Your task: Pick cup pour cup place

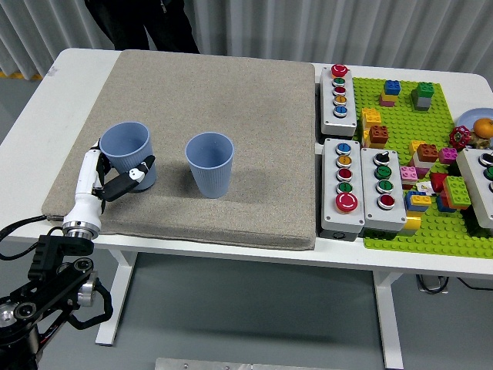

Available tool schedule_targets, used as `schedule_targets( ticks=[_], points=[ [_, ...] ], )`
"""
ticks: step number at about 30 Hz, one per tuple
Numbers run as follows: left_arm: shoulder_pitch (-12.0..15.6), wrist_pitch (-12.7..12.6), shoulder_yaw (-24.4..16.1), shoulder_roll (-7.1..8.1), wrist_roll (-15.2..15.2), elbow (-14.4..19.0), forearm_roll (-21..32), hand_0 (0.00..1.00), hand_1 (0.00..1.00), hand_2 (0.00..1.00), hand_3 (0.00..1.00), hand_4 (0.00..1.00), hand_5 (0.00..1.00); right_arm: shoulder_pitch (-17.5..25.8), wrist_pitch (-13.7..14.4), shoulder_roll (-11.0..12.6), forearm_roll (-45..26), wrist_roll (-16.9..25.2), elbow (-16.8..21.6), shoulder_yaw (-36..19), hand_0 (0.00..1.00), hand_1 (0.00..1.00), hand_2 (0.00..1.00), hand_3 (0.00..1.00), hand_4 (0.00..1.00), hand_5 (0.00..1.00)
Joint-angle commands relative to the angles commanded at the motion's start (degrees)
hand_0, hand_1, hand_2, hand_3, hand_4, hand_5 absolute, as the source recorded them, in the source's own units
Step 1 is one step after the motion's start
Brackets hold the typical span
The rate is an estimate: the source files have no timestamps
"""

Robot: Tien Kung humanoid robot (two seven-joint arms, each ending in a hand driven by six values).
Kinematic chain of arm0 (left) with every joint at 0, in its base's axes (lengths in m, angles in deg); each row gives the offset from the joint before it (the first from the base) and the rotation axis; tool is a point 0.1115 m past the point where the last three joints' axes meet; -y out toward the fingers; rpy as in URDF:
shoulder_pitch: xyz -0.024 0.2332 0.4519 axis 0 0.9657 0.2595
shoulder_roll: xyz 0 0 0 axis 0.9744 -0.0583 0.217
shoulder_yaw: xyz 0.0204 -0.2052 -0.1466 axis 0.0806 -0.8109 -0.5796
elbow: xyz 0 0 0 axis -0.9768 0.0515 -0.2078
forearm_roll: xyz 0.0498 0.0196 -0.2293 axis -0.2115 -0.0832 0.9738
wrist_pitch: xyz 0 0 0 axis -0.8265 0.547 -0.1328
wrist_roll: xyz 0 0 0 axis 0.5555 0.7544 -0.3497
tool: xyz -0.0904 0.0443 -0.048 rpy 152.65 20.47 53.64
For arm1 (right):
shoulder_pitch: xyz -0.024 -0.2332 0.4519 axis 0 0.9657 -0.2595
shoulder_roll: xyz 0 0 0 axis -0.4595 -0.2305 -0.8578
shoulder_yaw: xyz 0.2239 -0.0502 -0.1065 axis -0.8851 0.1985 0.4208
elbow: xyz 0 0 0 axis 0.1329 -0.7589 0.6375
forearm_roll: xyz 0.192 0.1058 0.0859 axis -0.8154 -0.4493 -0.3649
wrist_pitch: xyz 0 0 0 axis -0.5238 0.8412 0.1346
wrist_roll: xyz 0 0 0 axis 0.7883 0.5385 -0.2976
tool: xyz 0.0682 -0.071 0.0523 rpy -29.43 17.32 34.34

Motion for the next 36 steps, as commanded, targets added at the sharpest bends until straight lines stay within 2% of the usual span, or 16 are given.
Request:
schedule_targets(
  ticks=[9,12,19,22,28,36],
  points=[
    [-0.09,-0.49,-0.52,0.34,1.69,2.75,-5.61,0.523,0.561,0.752,0.623,0.714,0.077,-0.14,0.05,0.05,-0.07,0.05,-0.01,0.01,0.702,0.63,0.559,0.57,0.002,0.096],
    [-0.28,-1.54,-1.1,0.8,3.65,4.97,-10.87,0.518,0.557,0.752,0.622,0.713,0.08,-0.1,0.1,0.11,-0.08,0.11,-0.02,-0.05,0.702,0.63,0.559,0.57,0.002,0.095],
    [-1.38,-2.25,-1.55,2.16,7.67,7.89,-22.52,0.516,0.557,0.752,0.616,0.711,0.081,-0.11,0.16,0.19,-0.09,0.15,-0.03,-0.07,0.702,0.63,0.56,0.57,0.002,0.096],
    [-2.08,-3.1,-1.07,2.76,8.46,8.38,-24.71,0.515,0.556,0.751,0.615,0.708,0.085,-0.16,0.21,0.2,-0.15,0.14,-0.03,-0.06,0.702,0.63,0.56,0.57,0.002,0.096],
    [-4.34,-3.52,0.48,5.39,11.11,9.72,-30.9,0.5,0.545,0.745,0.61,0.705,0.085,-0.28,0.25,0.29,-0.45,0.23,-0.05,0.1,0.702,0.63,0.559,0.57,0.002,0.096],
    [-7.58,-2.07,1.64,9.03,14.73,12.39,-40.25,0.478,0.525,0.736,0.608,0.703,0.086,-0.32,0.25,0.41,-0.67,0.33,-0.07,0.2,0.702,0.63,0.559,0.57,0.002,0.096]
  ],
)
